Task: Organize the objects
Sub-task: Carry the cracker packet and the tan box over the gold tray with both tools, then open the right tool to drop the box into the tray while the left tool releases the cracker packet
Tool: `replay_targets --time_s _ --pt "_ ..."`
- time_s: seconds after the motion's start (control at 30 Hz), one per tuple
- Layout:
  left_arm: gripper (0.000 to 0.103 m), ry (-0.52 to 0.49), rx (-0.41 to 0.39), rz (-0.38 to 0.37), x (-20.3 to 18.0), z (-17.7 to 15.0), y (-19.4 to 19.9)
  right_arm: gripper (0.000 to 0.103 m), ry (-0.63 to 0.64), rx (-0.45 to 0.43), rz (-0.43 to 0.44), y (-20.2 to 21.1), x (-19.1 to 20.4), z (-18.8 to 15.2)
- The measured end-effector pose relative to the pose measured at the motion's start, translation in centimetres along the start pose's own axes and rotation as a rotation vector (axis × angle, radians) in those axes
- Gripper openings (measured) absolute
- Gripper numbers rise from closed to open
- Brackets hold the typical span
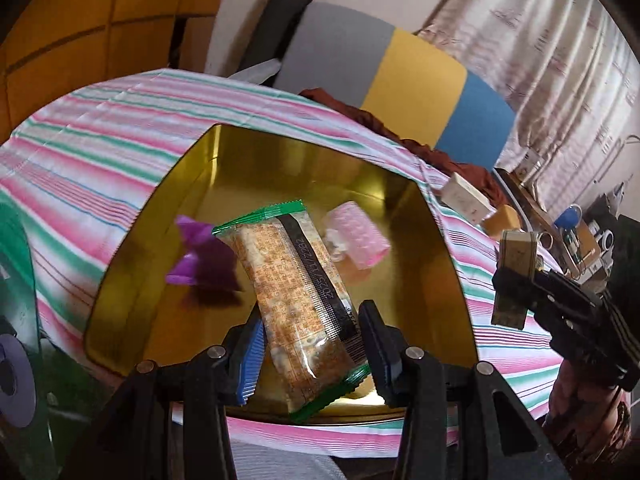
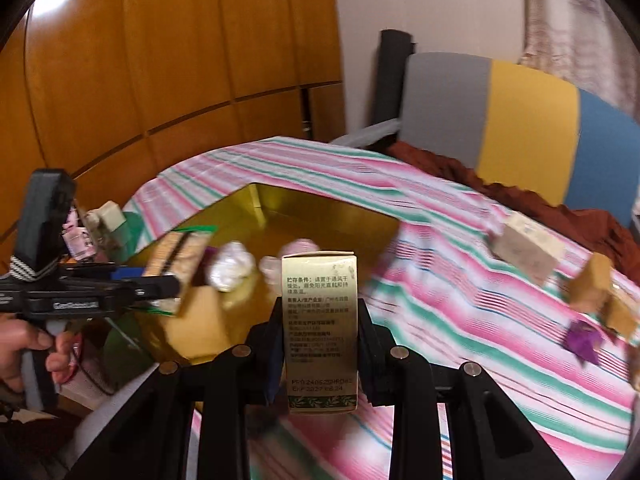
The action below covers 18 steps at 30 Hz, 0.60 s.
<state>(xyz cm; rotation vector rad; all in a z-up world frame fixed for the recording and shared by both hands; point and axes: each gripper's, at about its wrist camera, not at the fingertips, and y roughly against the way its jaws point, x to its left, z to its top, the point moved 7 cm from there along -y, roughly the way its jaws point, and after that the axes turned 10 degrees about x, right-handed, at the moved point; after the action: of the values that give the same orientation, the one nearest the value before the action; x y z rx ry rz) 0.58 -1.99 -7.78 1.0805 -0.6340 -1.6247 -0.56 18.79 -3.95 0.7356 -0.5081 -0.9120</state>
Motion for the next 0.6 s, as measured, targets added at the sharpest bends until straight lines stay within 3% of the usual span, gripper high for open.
replay_targets --time_s 0.27,0.6 --pt "0.045 -0.018 0.092 0.024 1.9 -0.5 -1.1 0.031 0.019 0.066 0.050 -3.6 3.3 1.4" --pt "0.042 0.019 0.122 0.037 4.3 -0.5 -1.6 0.031 -0.016 0.152 0.065 -7.8 3.8 1.6"
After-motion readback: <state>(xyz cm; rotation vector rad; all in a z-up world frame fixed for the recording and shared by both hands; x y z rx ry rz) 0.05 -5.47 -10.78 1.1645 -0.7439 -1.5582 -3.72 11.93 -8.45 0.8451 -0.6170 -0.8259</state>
